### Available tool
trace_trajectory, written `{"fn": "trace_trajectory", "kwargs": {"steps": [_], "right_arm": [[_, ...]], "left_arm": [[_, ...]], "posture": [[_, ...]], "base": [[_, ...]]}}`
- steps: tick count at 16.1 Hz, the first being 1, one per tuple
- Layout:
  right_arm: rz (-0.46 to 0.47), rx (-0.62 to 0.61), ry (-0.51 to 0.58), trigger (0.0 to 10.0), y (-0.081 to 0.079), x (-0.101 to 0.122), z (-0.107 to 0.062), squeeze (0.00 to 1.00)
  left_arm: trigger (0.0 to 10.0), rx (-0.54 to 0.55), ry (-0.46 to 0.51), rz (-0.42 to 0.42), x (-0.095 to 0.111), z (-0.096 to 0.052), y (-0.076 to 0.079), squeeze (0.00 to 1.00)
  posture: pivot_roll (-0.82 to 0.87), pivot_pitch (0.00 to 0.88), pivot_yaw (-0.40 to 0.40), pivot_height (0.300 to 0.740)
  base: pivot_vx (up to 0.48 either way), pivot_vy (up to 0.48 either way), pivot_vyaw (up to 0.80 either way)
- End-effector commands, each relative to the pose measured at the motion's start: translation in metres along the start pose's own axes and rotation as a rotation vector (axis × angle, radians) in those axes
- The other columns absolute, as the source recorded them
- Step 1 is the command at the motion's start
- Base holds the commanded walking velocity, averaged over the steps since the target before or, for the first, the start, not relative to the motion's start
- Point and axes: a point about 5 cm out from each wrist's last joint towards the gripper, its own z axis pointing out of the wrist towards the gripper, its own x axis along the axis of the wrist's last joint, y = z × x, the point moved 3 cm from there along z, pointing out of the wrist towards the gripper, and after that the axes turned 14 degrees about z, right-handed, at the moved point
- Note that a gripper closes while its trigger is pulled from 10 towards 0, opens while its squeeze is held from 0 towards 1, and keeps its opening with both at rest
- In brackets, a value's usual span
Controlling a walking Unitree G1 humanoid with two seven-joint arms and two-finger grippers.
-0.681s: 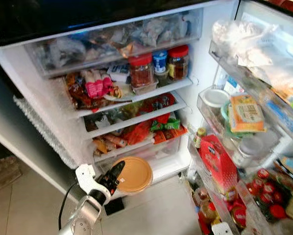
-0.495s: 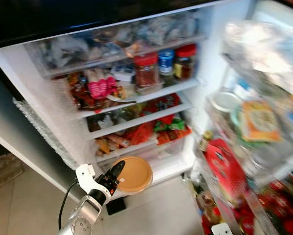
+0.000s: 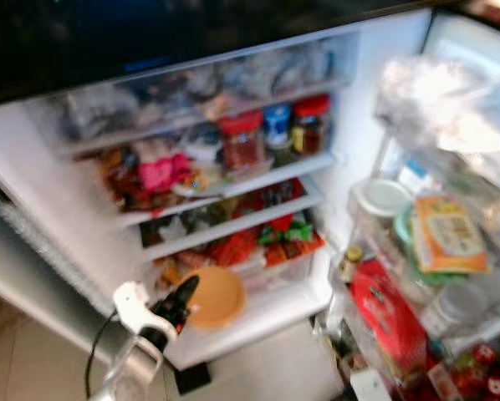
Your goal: Restocking fridge
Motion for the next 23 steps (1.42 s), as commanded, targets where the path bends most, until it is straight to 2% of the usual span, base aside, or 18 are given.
{"fn": "trace_trajectory", "kwargs": {"steps": [1, 8, 21, 23], "right_arm": [[-0.004, -0.004, -0.020, 10.0, 0.001, -0.004, 0.000, 0.00], [-0.007, 0.009, -0.006, 10.0, -0.003, 0.001, 0.000, 0.00], [-0.001, 0.049, -0.009, 10.0, -0.011, 0.002, 0.001, 0.00], [0.001, 0.054, -0.007, 10.0, -0.011, 0.002, 0.001, 0.00]], "left_arm": [[10.0, -0.015, -0.003, 0.004, 0.001, 0.003, 0.004, 0.00], [10.0, -0.008, -0.006, -0.001, -0.001, 0.002, 0.003, 0.00], [10.0, 0.023, 0.003, -0.017, -0.006, 0.002, 0.001, 0.00], [10.0, 0.025, 0.012, -0.019, -0.004, 0.002, 0.001, 0.00]], "posture": [[-0.18, 0.068, 0.062, 0.740], [-0.18, 0.068, 0.062, 0.740], [-0.18, 0.074, 0.055, 0.740], [-0.18, 0.075, 0.053, 0.720]], "base": [[0.277, 0.000, 0.00], [0.265, 0.000, 0.00], [0.000, 0.000, 0.00], [0.000, 0.000, 0.00]]}}
